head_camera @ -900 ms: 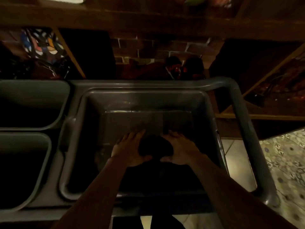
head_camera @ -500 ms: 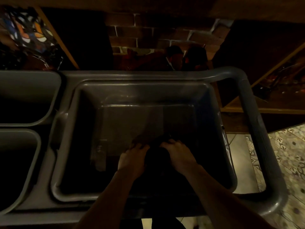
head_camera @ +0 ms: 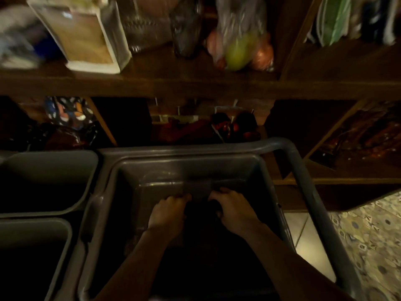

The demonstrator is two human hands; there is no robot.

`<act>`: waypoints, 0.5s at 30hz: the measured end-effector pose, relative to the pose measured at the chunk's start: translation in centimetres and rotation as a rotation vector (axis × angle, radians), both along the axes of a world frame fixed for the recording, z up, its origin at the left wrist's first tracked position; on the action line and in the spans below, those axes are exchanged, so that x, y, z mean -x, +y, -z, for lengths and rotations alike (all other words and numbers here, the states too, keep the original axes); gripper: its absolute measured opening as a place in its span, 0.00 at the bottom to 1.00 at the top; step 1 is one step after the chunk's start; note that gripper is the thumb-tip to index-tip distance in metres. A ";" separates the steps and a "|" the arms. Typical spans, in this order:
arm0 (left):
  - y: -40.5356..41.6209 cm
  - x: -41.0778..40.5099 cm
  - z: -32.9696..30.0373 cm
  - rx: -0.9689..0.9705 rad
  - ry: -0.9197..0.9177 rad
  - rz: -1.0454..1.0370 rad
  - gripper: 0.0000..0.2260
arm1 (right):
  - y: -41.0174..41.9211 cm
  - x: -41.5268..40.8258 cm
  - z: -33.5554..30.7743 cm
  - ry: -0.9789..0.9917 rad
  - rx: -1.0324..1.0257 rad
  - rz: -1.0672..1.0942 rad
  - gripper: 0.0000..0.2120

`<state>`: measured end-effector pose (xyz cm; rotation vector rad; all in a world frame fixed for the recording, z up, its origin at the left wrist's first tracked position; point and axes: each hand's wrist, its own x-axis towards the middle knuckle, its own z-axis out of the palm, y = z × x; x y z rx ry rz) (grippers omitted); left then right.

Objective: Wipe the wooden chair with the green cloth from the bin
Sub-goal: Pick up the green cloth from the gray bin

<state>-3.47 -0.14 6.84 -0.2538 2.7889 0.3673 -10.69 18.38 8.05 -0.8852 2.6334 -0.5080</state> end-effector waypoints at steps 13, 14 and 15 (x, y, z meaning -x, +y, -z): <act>-4.9 5.5 -19.6 0.125 0.430 0.084 0.19 | -3.4 4.4 -18.5 0.368 0.138 -0.010 0.20; -5.1 5.7 -20.9 0.134 0.457 0.095 0.19 | -3.6 4.5 -19.8 0.405 0.153 -0.009 0.20; -5.3 5.7 -22.3 0.140 0.485 0.107 0.18 | -3.8 4.4 -21.1 0.440 0.169 -0.003 0.20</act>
